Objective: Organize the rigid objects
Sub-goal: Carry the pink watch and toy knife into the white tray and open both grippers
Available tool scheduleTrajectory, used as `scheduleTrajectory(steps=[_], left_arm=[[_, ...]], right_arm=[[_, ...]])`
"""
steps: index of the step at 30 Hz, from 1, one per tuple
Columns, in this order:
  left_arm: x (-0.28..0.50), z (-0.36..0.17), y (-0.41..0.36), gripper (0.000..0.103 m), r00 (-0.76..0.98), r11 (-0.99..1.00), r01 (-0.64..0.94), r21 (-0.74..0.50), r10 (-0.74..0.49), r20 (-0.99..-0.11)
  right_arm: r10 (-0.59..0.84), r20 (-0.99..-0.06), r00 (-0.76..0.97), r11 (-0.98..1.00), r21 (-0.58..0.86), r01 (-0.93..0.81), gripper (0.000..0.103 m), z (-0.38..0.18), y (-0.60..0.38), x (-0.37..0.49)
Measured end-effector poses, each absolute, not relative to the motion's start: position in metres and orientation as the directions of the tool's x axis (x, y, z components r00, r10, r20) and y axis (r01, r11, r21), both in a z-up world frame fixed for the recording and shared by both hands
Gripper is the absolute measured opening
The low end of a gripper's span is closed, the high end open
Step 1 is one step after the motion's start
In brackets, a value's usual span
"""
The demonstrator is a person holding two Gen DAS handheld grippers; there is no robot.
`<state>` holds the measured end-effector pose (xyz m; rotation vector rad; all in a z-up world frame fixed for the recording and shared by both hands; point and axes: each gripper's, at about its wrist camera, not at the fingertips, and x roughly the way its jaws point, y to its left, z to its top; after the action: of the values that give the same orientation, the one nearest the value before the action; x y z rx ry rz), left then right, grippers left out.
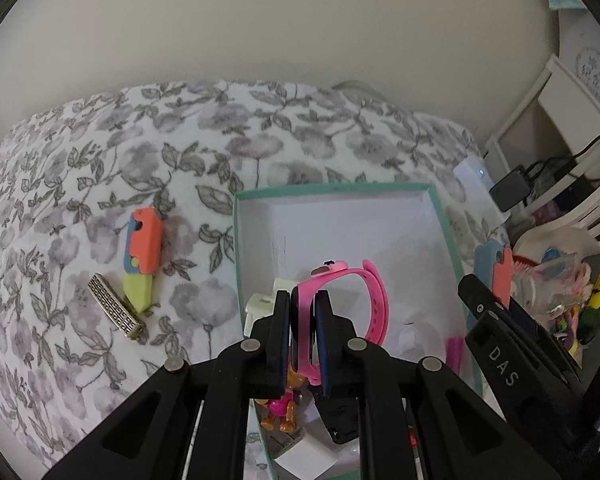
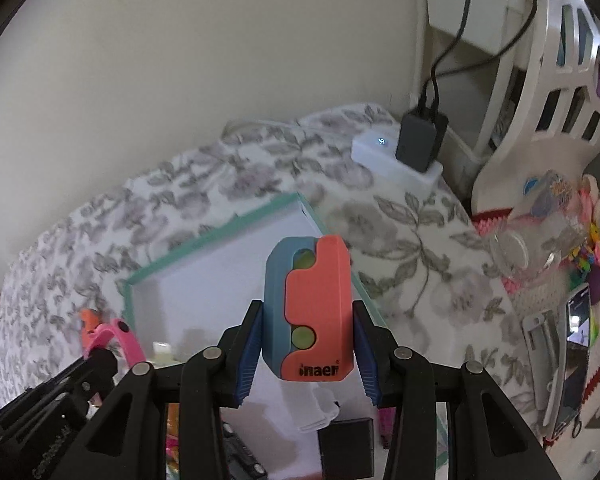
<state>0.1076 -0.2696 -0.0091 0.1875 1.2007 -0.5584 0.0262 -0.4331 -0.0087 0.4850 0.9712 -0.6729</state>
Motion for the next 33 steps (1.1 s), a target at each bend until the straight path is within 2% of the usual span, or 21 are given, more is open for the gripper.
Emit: scheduleTrajectory(steps=[6,14,30,33], left_arm=[[0.105,-0.028,-0.277,0.012,0.217,0.85,0.512,-0.126,-0.27,-0.938],[0.103,-0.047,-0.282,0.013,0.182,0.846,0.52,-0.115,-0.242,-0.953],[0.103,-0.049,-0.283,0.014,0.163,0.841,0.527,-0.12,-0.239,-0.957],[0.102,-0.049,-0.284,0.017,0.161,0.839,0.531,-0.121,-0.24,-0.957]], right_arm=[[-0.251,-0.913,0.322,0.693,0.062,0.718,0.045,-0.045,-0.441,0.028],[-0.229,-0.93,0.286,0.687,0.054,0.724,0.045,-0.063,-0.445,0.028],[-0.228,-0.935,0.273,0.69,0.042,0.722,0.045,-0.063,-0.444,0.029],[-0.229,-0.936,0.268,0.694,0.036,0.72,0.047,-0.062,-0.444,0.03]])
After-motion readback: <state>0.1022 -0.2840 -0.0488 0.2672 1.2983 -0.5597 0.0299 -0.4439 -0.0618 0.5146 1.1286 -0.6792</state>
